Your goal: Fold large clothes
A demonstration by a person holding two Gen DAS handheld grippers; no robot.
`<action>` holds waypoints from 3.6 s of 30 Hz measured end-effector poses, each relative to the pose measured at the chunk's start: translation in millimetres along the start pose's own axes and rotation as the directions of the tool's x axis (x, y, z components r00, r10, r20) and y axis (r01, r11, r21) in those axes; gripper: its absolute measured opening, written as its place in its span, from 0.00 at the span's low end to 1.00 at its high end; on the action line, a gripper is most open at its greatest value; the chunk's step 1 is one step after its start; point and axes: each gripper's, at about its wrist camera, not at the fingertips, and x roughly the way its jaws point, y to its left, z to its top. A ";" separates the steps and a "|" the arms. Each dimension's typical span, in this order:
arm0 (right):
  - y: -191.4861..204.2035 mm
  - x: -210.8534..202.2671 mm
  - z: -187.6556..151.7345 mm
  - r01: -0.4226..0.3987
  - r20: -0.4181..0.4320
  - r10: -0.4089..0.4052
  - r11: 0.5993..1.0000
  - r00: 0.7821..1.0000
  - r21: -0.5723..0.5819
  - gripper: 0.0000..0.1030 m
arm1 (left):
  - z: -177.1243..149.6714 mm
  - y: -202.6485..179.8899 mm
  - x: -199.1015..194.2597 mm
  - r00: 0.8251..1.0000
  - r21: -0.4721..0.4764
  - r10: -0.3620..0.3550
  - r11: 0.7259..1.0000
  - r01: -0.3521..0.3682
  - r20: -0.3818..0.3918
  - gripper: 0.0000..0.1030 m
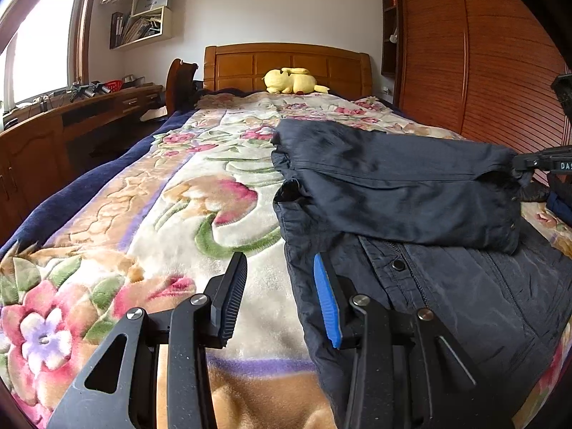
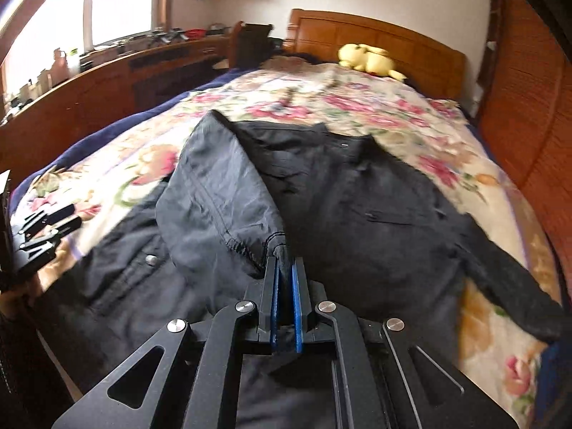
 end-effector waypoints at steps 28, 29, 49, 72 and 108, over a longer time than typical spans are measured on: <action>11.4 41.4 -24.9 0.139 -0.155 -0.121 0.985 0.980 0.106 0.47 | 0.4 -3.5 2.5 1.000 0.016 0.006 1.000 -0.006 -0.005 0.39; 16.9 44.3 -30.0 0.120 -0.163 -0.103 0.988 0.981 0.097 0.47 | 0.3 -3.7 2.5 1.000 0.016 0.006 1.000 -0.006 -0.005 0.39; 19.3 62.6 -76.9 0.060 -0.134 -0.044 0.991 0.990 0.118 0.47 | 43.1 -26.6 3.8 0.998 0.049 -0.027 0.998 0.030 -0.055 0.39; 15.7 58.6 -82.3 0.037 -0.100 -0.022 0.988 0.995 0.150 0.48 | 84.9 -161.7 60.5 0.967 0.144 -0.239 0.958 0.250 -0.087 0.39; -98.5 -7.7 -64.5 0.248 -0.095 -0.230 0.920 0.969 0.304 0.68 | 37.0 -172.6 108.4 0.945 0.138 -0.246 0.950 0.279 -0.215 0.39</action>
